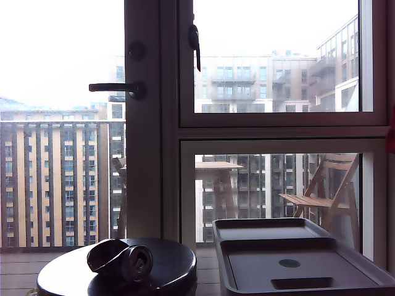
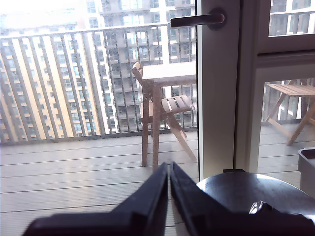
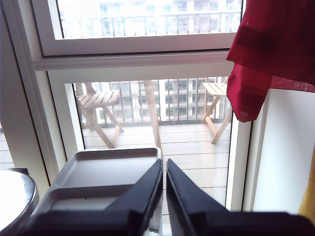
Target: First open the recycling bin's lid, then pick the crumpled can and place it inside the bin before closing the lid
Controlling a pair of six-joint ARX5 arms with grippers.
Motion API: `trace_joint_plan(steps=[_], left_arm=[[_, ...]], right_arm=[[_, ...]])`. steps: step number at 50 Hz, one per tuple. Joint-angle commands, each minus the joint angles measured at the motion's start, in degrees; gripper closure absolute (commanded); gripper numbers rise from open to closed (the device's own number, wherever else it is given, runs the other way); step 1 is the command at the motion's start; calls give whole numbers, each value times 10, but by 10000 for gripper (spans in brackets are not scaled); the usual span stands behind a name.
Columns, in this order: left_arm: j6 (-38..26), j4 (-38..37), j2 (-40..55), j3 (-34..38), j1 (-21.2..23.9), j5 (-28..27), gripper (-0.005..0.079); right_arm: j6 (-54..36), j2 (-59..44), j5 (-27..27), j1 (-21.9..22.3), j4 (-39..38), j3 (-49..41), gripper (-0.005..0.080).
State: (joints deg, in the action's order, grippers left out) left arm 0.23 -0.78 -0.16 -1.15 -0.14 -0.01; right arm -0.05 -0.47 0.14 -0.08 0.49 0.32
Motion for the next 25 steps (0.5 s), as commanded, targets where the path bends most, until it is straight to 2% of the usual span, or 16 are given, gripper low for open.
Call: trace_joint_plan(steps=[1, 13, 20, 25], left_arm=[[73, -4, -3, -25, -31, -103, 762], [74, 2, -3, -28, -31, -108, 762], [73, 13, -3, -58, -31, -144, 762], [69, -14, 2, -99, -31, -177, 762]], right_arm=[[93, 4, -47, 38, 7, 43, 752], [93, 4, -48, 38, -8, 43, 753], [93, 4, -80, 38, -25, 68, 763], [92, 3, -104, 38, 5, 113, 763]])
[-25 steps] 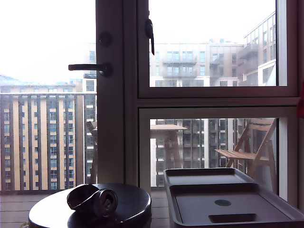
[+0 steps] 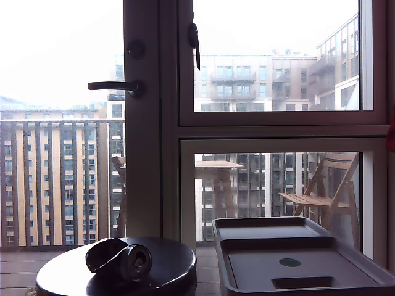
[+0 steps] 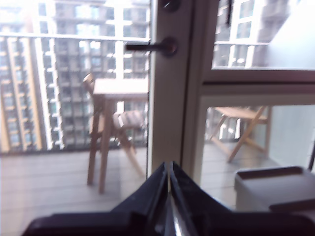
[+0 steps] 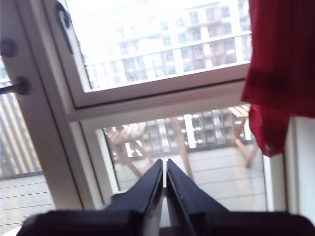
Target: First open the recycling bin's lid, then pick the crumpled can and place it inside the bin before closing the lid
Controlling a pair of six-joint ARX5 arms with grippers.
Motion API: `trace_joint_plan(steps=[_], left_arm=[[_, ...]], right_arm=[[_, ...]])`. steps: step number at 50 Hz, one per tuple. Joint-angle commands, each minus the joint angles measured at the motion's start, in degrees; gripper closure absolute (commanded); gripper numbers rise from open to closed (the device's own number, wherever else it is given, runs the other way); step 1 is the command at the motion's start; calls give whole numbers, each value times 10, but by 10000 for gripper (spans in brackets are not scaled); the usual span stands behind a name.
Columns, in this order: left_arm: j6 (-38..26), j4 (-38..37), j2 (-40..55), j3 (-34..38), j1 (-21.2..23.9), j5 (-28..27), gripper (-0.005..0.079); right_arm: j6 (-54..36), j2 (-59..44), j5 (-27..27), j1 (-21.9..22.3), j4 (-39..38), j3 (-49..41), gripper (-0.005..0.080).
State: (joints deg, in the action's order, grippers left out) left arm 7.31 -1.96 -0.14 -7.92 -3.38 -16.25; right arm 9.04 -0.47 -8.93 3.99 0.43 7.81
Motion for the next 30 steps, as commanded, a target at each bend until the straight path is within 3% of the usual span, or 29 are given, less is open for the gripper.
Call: trace_joint_plan(steps=[1, 13, 20, 25, 30], left_arm=[[-3, -15, 6, -42, 2, -28, 762], [-71, -132, 83, -148, 5, -165, 761], [-164, -170, 155, -184, 11, -230, 761], [-231, -182, 205, -194, 19, -249, 761], [-293, -182, 253, -194, 30, -254, 760]], right_arm=[[1, 3, -19, -2, 16, 49, 763], [-6, -45, -155, -2, 144, 166, 763], [-54, -109, -241, -9, 209, 215, 763], [-132, -161, -296, -14, 252, 235, 763], [-198, -220, -300, -23, 278, 238, 762]])
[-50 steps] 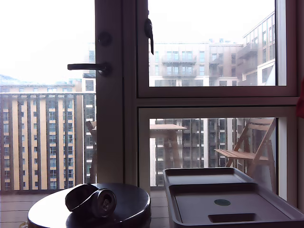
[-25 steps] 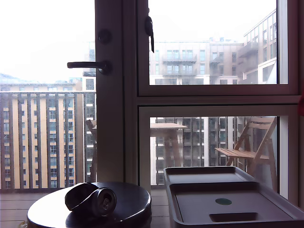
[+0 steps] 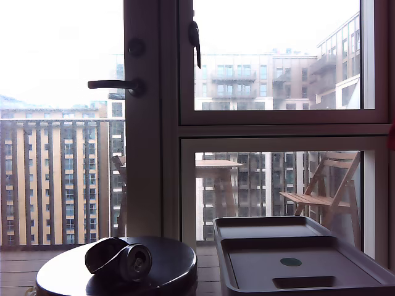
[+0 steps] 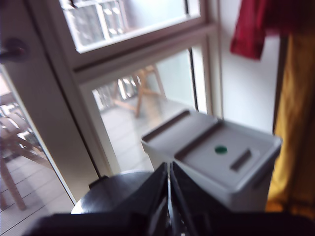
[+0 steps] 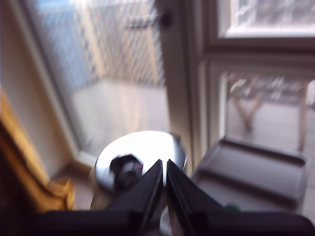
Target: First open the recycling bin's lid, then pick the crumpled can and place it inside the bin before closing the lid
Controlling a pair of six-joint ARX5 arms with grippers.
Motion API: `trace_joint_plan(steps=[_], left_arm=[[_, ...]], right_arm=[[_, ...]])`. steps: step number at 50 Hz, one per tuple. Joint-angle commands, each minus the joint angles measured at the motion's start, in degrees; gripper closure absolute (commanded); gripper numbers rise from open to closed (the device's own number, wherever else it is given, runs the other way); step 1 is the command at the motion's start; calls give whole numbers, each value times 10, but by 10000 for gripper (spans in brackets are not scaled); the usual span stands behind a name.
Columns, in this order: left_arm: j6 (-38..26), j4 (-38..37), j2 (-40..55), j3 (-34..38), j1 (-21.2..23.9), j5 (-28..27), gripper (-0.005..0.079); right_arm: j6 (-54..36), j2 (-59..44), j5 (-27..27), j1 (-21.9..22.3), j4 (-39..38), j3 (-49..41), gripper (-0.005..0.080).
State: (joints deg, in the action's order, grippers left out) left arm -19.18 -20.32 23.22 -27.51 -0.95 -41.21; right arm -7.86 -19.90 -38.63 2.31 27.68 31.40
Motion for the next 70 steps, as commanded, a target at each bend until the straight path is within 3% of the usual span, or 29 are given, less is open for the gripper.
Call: trace_joint_plan(steps=[1, 6, 11, 14, 19, 23, 32, 39, 48, 57, 70], left_arm=[[-41, 2, 28, 2, 8, -4, 757], [-104, 2, 71, 2, 19, -4, 752], [-163, 6, 121, 2, 33, -4, 712], [-199, 9, 152, 2, 44, -3, 595], [-228, 16, 202, 2, 57, 0, 321], [-234, 40, 238, 2, 64, 23, 203], [-233, 100, 312, 2, 75, 47, 188], [-234, 121, 364, 2, 87, 65, 186], [-237, 156, 416, 2, 101, 105, 185], [-319, 179, 460, 2, 114, 145, 185], [-338, 207, 510, 2, 120, 148, 186]], right_arm=[[-45, -38, -2, -8, 9, 3, 757], [-137, -92, 5, -19, 25, 3, 704], [-213, -142, 24, -34, 30, 3, 576], [-250, -171, 47, -44, 28, 3, 487], [-283, -207, 79, -64, 17, 3, 431], [-303, -228, 111, -83, 7, 3, 417], [-341, -276, 197, -126, -8, 3, 347], [-358, -337, 241, -164, 1, 3, 346], [-395, -412, 263, -210, -13, 6, 346], [-501, -484, 293, -238, -33, 6, 346], [-582, -579, 302, -252, -115, 14, 346]])
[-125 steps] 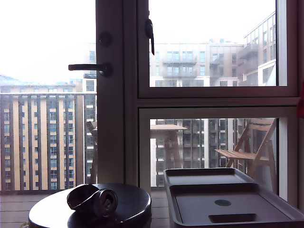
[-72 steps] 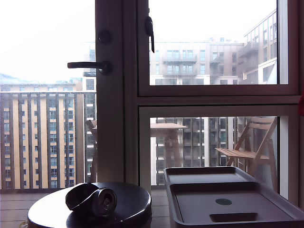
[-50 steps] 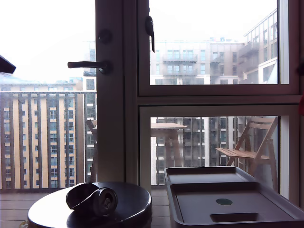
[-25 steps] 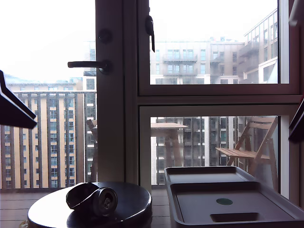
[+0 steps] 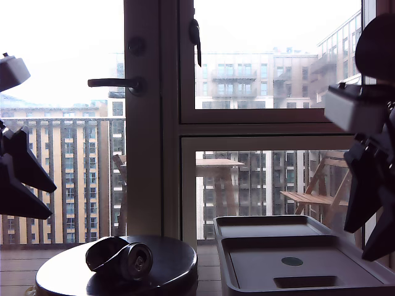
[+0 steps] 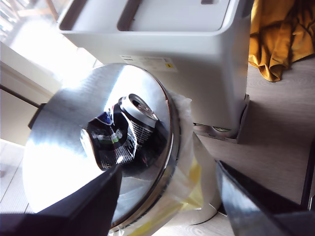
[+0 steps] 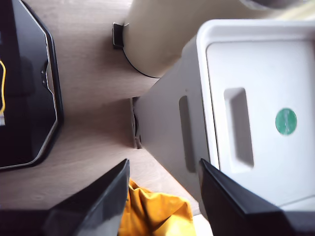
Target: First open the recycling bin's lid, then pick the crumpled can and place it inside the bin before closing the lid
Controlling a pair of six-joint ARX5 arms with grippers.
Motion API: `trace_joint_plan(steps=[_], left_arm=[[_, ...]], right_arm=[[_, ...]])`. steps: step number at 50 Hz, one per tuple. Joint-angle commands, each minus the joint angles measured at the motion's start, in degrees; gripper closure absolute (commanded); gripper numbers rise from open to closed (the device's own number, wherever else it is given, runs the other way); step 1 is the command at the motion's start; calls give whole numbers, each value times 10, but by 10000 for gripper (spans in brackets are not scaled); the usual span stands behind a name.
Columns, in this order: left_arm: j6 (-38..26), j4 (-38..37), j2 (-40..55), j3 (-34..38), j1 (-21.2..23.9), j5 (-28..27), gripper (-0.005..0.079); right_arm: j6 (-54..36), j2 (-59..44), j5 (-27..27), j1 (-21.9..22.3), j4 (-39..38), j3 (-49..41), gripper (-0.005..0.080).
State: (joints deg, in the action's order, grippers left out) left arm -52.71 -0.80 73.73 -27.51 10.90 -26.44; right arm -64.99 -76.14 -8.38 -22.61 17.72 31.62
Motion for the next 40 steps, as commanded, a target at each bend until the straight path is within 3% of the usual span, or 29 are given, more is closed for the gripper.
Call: trace_joint_plan(steps=[1, 11, 40], left_arm=[[-3, 16, 7, 2, 2, 0, 186], [-2, 44, 9, 2, 2, 0, 186], [-2, 56, 9, 1, 2, 0, 187]], right_arm=[[-14, -24, 0, -3, -21, 14, 346], [-24, -110, -1, 0, -43, 58, 347], [-25, -318, 5, 3, -8, 200, 349]])
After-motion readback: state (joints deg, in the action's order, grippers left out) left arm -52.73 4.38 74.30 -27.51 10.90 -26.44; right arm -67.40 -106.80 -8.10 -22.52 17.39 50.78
